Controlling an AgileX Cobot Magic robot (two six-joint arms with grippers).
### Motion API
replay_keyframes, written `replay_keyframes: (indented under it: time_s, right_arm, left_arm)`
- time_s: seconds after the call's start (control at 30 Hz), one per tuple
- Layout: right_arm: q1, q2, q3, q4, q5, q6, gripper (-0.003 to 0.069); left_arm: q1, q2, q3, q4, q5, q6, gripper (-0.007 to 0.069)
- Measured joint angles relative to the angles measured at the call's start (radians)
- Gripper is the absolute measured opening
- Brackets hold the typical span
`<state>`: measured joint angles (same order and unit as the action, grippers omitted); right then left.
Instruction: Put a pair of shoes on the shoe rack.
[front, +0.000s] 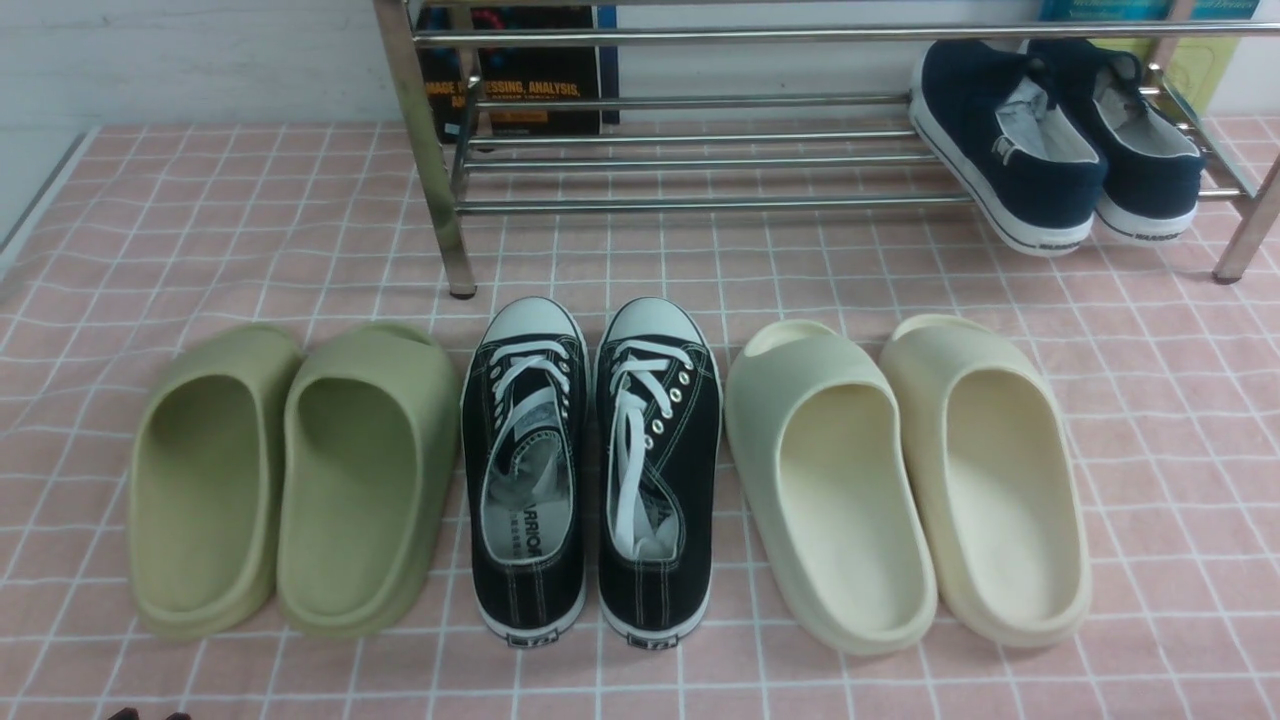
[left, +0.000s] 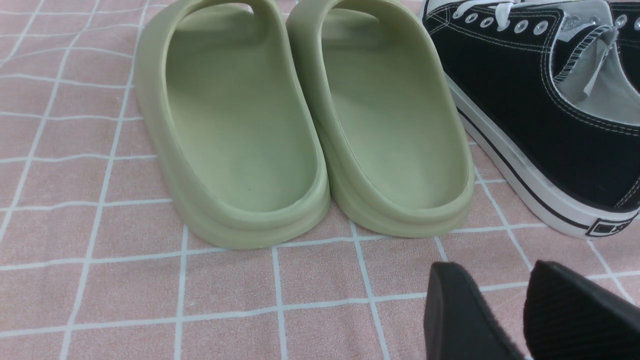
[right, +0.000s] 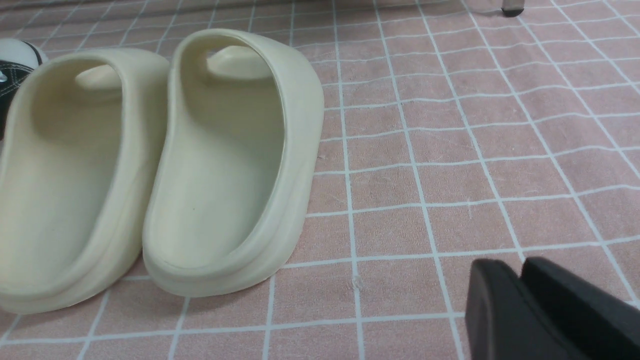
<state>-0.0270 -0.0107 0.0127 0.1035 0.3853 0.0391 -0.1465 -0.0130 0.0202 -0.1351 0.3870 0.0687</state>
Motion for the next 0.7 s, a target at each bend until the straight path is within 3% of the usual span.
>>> replay_keyframes:
  time_s: [0.47, 0.7]
  right_arm:
    - [0.0, 0.0, 0.0, 0.022, 0.002, 0.001, 0.0101]
    - [0.0, 0.0, 0.0, 0.022, 0.002, 0.001, 0.0059]
  left_arm:
    - [0.0, 0.0, 0.0, 0.0, 0.0, 0.0, 0.0239]
    - [0.0, 0.0, 0.0, 0.0, 0.0, 0.0, 0.0239]
